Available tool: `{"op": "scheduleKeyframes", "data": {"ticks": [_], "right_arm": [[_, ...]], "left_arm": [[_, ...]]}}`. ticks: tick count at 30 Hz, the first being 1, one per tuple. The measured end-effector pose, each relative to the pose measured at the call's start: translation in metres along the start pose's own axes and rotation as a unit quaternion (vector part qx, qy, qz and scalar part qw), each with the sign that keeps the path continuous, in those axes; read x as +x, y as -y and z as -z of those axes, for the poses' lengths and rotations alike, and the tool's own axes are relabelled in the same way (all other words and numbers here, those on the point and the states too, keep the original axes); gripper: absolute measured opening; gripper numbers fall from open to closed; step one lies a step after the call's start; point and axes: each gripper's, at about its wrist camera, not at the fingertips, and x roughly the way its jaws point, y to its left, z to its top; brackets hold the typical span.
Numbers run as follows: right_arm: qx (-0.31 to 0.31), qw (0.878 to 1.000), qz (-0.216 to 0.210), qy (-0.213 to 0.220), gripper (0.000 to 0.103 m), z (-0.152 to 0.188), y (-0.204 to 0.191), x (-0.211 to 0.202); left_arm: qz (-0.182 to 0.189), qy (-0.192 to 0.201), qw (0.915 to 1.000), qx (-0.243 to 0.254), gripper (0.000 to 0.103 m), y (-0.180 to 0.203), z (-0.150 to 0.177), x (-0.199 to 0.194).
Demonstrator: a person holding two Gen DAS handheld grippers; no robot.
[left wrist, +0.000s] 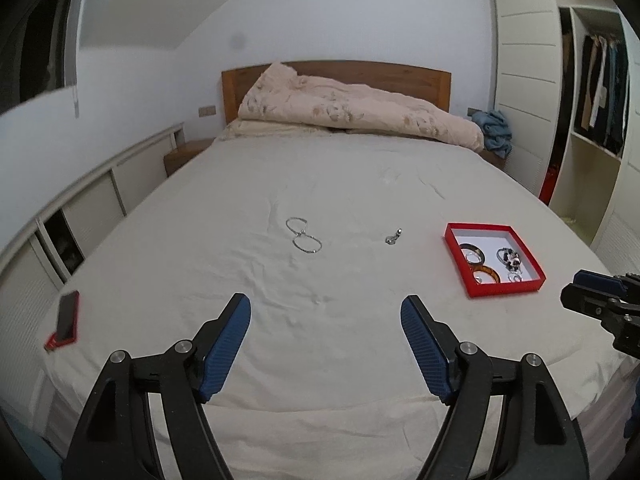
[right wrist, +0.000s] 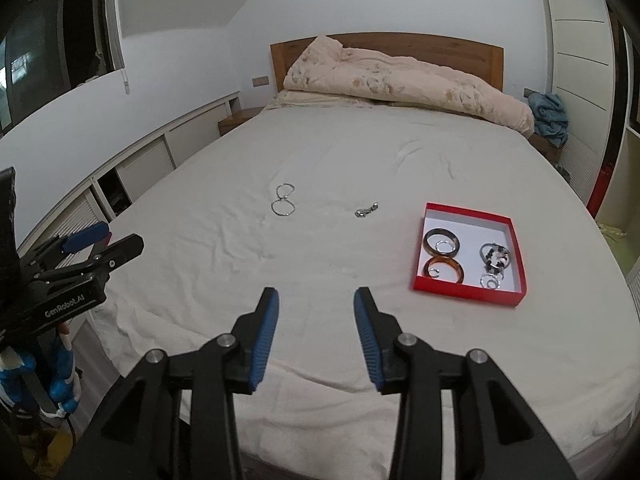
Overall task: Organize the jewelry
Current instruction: 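Withdraw both tools toward the silver necklace and wristwatch, then grasp the silver chain necklace with the left tool while the right tool grasps the wristwatch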
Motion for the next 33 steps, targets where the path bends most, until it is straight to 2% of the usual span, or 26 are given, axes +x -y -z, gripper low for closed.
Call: {"op": "scheduleKeyframes", "data": {"ticks": [4,8,16,25,33], "right_arm": [[0.005,1.0,-0.001,-0.013,0.038,-0.012,0.006,0.023],[0.011,0.999,-0.006,-0.035,0.038,-0.027,0.015,0.071],[0.036,0.996,-0.018,-0.077,0.038,-0.061,0.047,0.193],[0.062,0.991,-0.025,-0.117,0.038,-0.087,0.082,0.347],[0.085,0.989,-0.029,-0.12,0.038,-0.09,0.103,0.414]], "left_arm": [[-0.005,-0.036,0.9992,-0.019,0.077,-0.015,0.0,0.034],[-0.011,-0.062,0.9971,-0.041,0.08,-0.031,-0.001,0.076],[-0.013,-0.113,0.991,-0.07,0.08,-0.049,-0.022,0.204],[-0.004,-0.146,0.9868,-0.071,0.08,-0.045,-0.048,0.341],[-0.01,-0.164,0.9834,-0.077,0.08,-0.057,-0.072,0.428]]}}
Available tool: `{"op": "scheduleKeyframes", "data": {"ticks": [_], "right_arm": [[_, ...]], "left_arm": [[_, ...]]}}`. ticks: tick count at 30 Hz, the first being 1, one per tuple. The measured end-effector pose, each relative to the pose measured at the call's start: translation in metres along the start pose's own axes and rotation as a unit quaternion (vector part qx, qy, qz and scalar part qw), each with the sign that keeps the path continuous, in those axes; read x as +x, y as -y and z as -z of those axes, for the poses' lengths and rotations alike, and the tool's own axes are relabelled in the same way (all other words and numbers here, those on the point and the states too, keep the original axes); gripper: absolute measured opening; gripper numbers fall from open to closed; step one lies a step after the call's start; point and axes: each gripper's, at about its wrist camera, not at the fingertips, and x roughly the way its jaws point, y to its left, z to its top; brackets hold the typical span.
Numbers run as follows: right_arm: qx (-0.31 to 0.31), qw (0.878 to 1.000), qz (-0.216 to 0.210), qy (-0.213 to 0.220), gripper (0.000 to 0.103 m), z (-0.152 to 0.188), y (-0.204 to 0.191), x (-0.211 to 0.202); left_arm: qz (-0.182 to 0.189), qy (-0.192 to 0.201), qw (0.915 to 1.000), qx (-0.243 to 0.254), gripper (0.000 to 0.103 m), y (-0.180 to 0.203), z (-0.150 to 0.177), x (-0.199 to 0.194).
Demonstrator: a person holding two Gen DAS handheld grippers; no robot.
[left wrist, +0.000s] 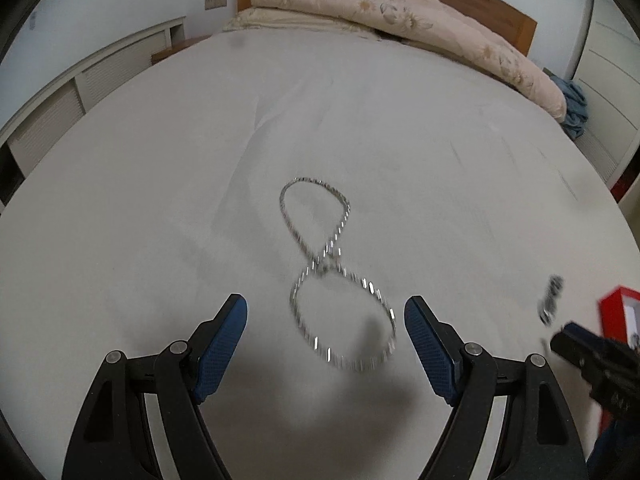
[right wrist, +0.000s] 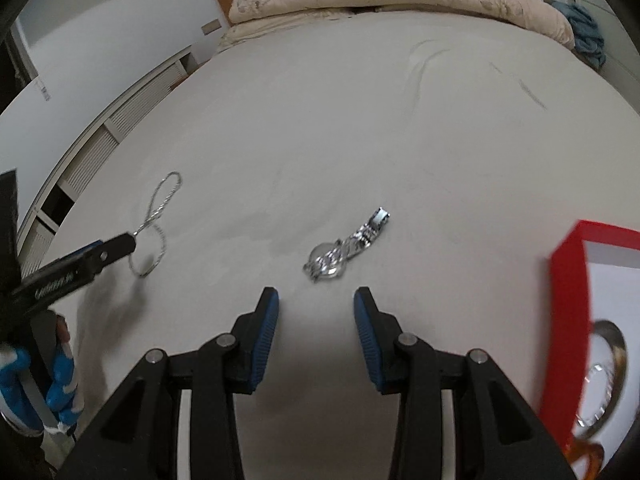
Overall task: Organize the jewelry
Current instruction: 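Grasp the silver chain necklace with the left tool while the right tool grasps the wristwatch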
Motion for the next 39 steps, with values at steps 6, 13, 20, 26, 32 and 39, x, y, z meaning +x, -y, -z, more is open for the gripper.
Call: {"op": "scheduleKeyframes", "data": {"ticks": [6,13,20,26,32,39], "right_arm": [[-0.004,1.0,-0.001,0.012,0.038,-0.007,0.003,0.018],[-0.033,0.999,0.019,0.021,0.037,-0.01,-0.005,0.031],[-0.02,0.999,0.01,0.027,0.022,-0.002,0.001,0.025],[-0.026,0.999,-0.001,0.031,0.022,0.012,-0.005,0.001],[-0.018,0.999,-0.015,0.048,0.022,0.02,-0.01,-0.04],[-0.021,0.997,-0.016,0.074,0.022,0.032,-0.014,-0.101]], "left_arm": [[-0.019,-0.018,0.9995,0.017,0.07,0.007,-0.003,0.023],[-0.019,-0.011,0.9987,0.047,0.043,0.018,-0.008,0.027],[-0.006,-0.008,0.9982,0.058,0.008,0.022,-0.003,0.025],[0.031,-0.007,0.9985,0.045,0.007,0.02,0.01,-0.002],[0.055,0.006,0.9974,0.047,0.007,0.03,0.023,-0.048],[0.063,0.024,0.9953,0.07,0.005,0.054,0.03,-0.095]]}}
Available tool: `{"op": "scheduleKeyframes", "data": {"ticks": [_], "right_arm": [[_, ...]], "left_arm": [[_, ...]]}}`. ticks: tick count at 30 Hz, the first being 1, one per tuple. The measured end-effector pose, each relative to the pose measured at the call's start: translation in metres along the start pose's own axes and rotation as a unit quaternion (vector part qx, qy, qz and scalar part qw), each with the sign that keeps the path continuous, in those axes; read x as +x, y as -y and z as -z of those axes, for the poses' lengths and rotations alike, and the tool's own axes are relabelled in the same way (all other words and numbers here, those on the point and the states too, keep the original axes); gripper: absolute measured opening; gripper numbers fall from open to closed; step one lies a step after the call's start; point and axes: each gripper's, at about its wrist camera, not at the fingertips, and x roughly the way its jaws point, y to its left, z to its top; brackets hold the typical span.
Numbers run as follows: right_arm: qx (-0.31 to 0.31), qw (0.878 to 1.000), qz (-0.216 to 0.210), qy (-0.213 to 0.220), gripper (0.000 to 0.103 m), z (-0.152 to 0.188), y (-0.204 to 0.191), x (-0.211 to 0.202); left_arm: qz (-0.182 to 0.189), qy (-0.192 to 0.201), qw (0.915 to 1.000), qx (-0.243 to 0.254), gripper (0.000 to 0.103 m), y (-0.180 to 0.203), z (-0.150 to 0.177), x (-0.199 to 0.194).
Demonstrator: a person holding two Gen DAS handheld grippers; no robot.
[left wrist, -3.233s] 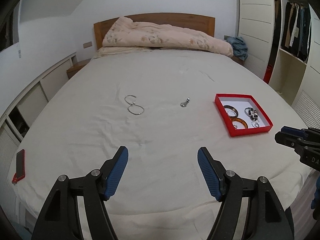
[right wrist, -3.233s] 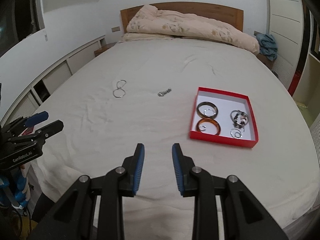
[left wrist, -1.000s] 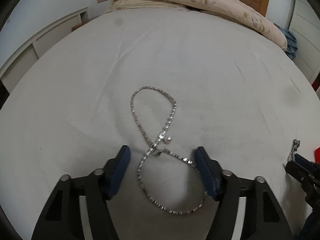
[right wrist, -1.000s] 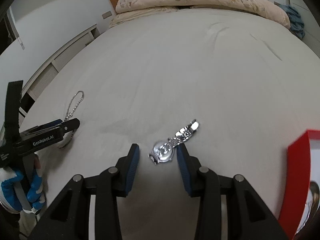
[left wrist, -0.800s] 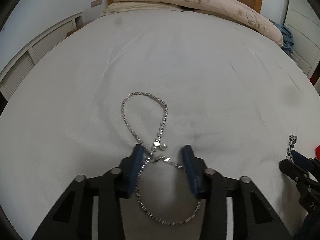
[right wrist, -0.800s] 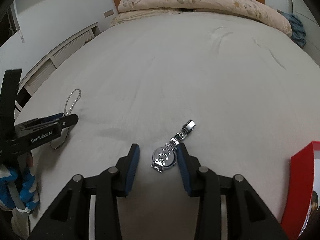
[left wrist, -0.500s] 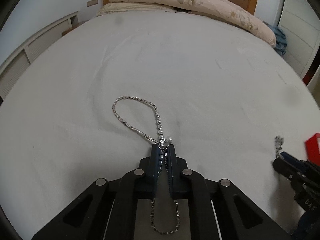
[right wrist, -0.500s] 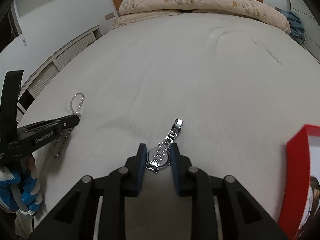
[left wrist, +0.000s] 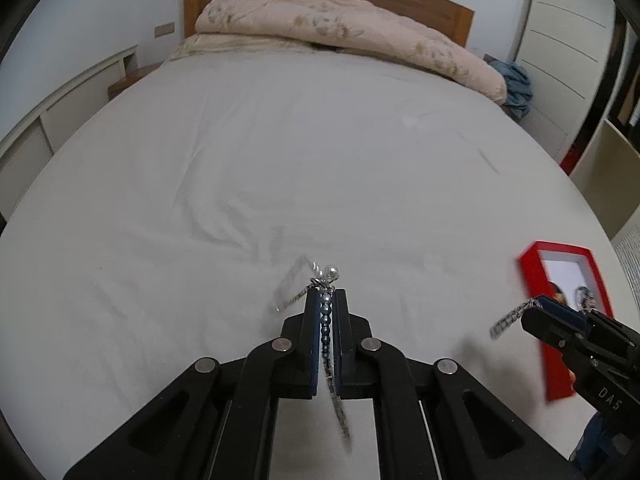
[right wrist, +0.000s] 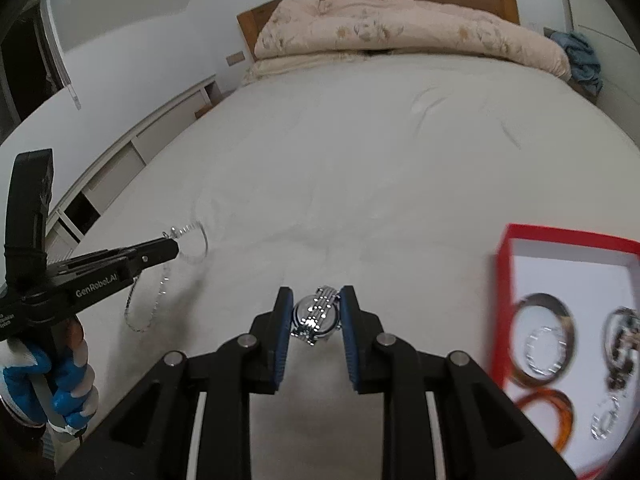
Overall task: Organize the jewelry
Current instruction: 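Grasp the silver chain necklace with the left tool while the right tool grasps the wristwatch, then carry the necklace and wristwatch into the red box and open both tools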
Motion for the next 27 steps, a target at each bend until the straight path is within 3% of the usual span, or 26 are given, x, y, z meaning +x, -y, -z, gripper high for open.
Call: {"op": "scheduleKeyframes", "data": {"ticks": [6,15,22,27], "right_arm": [[0.005,0.999,0.016,0.033,0.022,-0.004,0.013,-0.056],[0.016,0.996,0.065,0.059,0.022,-0.001,0.077,-0.116],[0.014,0.993,0.108,0.044,0.022,-0.012,0.148,-0.107],[0.018,0.992,0.126,0.018,0.022,-0.017,0.194,-0.074]], "left_arm": [[0.028,0.017,0.9992,0.024,0.005,0.047,-0.003,-0.033],[0.122,0.025,0.9897,0.071,0.005,0.157,-0.016,-0.046],[0.174,0.007,0.9781,0.114,0.005,0.228,-0.024,-0.008],[0.177,-0.02,0.9749,0.134,0.005,0.264,-0.027,0.041]]}}
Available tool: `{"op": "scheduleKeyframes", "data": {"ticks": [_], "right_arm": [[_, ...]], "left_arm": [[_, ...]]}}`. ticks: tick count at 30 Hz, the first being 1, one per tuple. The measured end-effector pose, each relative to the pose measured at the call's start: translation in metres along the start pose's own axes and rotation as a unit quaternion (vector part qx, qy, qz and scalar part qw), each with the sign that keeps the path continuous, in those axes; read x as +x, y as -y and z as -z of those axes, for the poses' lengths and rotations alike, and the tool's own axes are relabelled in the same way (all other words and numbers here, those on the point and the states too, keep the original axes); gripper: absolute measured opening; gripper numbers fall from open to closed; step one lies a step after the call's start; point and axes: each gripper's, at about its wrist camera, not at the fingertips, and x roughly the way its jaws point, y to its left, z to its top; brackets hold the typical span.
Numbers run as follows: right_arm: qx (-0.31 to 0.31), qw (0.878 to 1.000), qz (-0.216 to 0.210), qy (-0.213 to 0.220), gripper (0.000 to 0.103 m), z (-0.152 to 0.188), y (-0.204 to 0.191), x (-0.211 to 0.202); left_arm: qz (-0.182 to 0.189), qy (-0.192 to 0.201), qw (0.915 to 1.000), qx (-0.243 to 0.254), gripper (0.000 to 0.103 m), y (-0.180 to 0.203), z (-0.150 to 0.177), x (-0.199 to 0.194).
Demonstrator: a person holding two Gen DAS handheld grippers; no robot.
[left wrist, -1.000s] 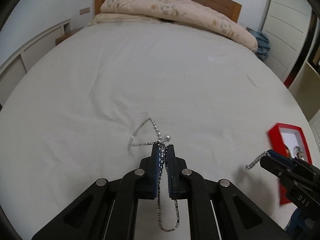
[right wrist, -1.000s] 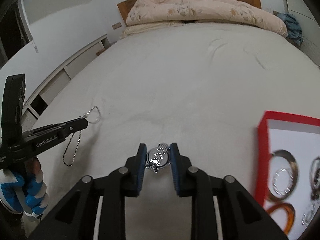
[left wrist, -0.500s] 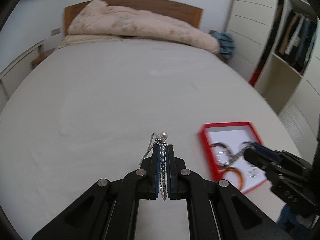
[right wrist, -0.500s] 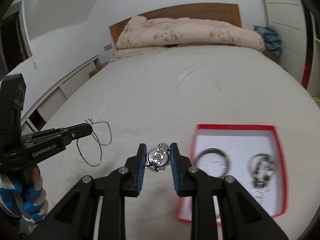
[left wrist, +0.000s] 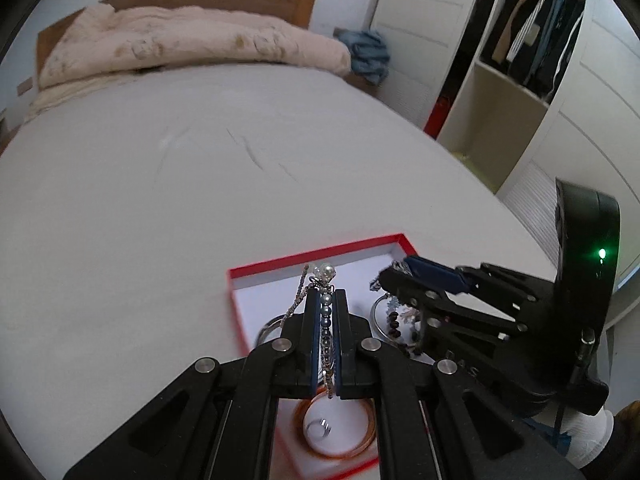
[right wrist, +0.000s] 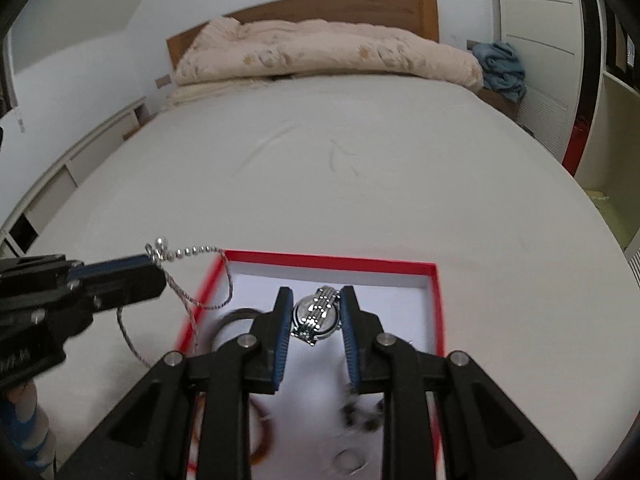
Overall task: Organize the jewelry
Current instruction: 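Carry the necklace and wristwatch into the red box and open both tools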
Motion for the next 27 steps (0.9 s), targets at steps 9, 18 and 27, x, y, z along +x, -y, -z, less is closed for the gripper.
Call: {"op": "scheduleKeyframes", "data": {"ticks": [9,18,27], "right_arm": [[0.004,0.998,0.013,-0.055,0.022,-0.004,0.031,0.059],[-0.018,0.995,0.028,-0.098,0.023,-0.004,0.024,0.073],[-0.011,0.995,0.043,-0.092,0.029,-0.003,0.027,0.056]], "left_arm": [[-0.042,-0.041,0.9983,-0.003,0.005,-0.005,-0.001,0.075],[-0.045,-0.073,0.9962,-0.017,0.007,-0.021,0.004,0.09],[-0.044,-0.064,0.9968,-0.021,0.039,-0.02,0.015,0.074]]}}
